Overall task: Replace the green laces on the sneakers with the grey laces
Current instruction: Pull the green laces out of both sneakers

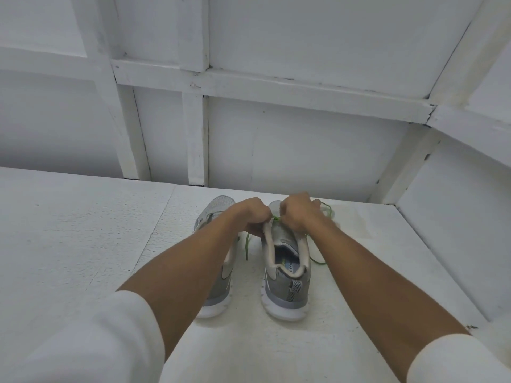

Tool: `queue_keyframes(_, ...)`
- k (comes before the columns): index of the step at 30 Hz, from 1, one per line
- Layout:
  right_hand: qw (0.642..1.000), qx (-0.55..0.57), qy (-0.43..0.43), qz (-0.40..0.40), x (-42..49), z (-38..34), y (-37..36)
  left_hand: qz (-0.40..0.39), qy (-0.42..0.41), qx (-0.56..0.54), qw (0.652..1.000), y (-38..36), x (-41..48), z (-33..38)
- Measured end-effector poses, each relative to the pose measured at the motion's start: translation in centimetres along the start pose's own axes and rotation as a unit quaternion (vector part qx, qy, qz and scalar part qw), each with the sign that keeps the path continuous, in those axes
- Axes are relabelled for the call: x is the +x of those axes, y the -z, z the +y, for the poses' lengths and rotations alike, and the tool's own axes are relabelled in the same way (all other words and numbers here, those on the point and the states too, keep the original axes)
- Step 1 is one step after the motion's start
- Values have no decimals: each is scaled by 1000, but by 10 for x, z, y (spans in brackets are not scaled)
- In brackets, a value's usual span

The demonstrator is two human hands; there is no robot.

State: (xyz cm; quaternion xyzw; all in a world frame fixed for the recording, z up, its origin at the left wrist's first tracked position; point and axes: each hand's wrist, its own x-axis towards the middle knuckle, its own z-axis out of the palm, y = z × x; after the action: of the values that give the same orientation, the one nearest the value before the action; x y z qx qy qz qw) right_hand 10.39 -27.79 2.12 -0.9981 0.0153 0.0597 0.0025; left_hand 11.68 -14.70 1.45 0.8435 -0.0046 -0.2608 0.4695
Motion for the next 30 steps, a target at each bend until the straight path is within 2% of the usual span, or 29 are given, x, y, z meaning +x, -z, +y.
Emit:
queue_keyframes(3,999,-41,-21,15,0,5,6,-4,-2,-8,1000,1,0,-1)
queue_keyframes(7,988,-103,-74,93,0,27,20,-5,-5,-4,1000,0,-2,0)
queue_keyframes(10,995,-77,-44,49,0,31,25,-6,-5,-8,1000,1,0,0)
queue_keyframes(13,999,10,3,36,-2,18,25,-7,-8,1,1000,-1,-1,1)
queue_keyframes(15,1000,18,17,13,-3,6,17,-7,-9,8,1000,-1,-1,3)
queue_keyframes(21,1000,10,-2,12,-4,-1,-5,-15,-4,58,998,1,-3,1)
queue_keyframes(26,999,8,-5,31,-3,4,3,-23,-5,47,999,3,-2,3)
queue_keyframes(30,998,62,6,7,-4,8,6,-52,-6,49,997,6,-7,7)
